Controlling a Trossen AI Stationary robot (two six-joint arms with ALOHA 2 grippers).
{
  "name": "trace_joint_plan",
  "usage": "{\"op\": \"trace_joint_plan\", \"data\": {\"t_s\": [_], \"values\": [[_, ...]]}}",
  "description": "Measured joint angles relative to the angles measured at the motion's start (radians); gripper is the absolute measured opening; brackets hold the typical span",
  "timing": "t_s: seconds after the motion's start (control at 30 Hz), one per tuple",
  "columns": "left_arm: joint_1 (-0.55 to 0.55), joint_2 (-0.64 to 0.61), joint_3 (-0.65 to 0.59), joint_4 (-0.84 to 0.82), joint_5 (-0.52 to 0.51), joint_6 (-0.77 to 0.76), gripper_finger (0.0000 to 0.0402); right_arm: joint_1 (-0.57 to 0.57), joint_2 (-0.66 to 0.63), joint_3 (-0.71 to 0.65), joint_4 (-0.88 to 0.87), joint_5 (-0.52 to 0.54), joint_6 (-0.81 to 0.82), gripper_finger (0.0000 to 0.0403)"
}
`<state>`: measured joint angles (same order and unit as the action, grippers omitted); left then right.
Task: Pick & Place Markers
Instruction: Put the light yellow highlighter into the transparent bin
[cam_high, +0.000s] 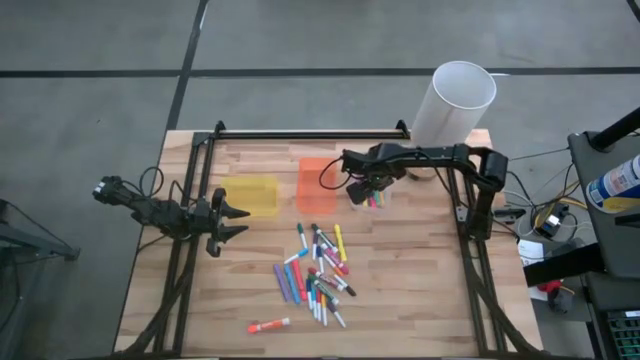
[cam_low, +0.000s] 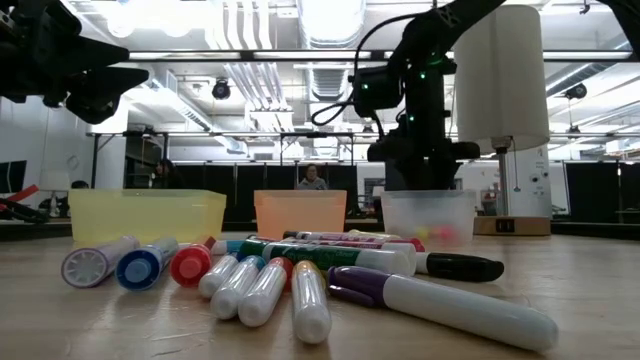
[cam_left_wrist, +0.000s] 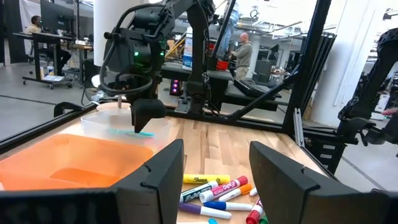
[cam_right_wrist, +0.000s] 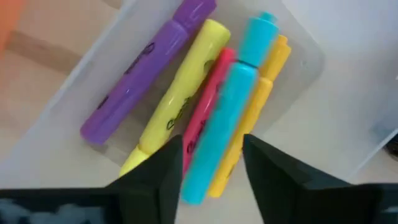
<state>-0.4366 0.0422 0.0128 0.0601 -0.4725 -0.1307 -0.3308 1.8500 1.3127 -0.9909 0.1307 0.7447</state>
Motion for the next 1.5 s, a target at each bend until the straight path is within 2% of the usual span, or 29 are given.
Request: {"op": "trace_joint_plan", "data": {"t_s": [0.13,0.27,0.5,0.7,1.03,1.23,1.5], "values": [[0.000,0.000,0.000,0.000,0.000,0.000,0.0179,0.022,-0.014,0.023,-0.001,-0.008,0.009,0.0200],[0.000,0.000,0.000,0.000,0.000,0.000,0.0179,0.053,-0.033,0.056,0.000,-0.026,0.044,0.0210],[0.000,0.000,0.000,0.000,0.000,0.000,0.0179,0.137,-0.035,0.129,0.006,-0.104,0.073,0.0203],[0.000,0.000,0.000,0.000,0.000,0.000,0.0179,0.236,-0.034,0.170,0.021,-0.109,0.138,0.0193],[0.000,0.000,0.000,0.000,0.000,0.000,0.0179,0.372,-0.033,0.168,0.200,-0.133,0.253,0.0182],[0.000,0.000,0.000,0.000,0.000,0.000,0.0179,0.412,-0.016,0.155,0.213,-0.132,0.329,0.0182],[0.000,0.000,0.000,0.000,0.000,0.000,0.0179,0.420,0.096,0.153,0.230,-0.165,0.332,0.0181]]}}
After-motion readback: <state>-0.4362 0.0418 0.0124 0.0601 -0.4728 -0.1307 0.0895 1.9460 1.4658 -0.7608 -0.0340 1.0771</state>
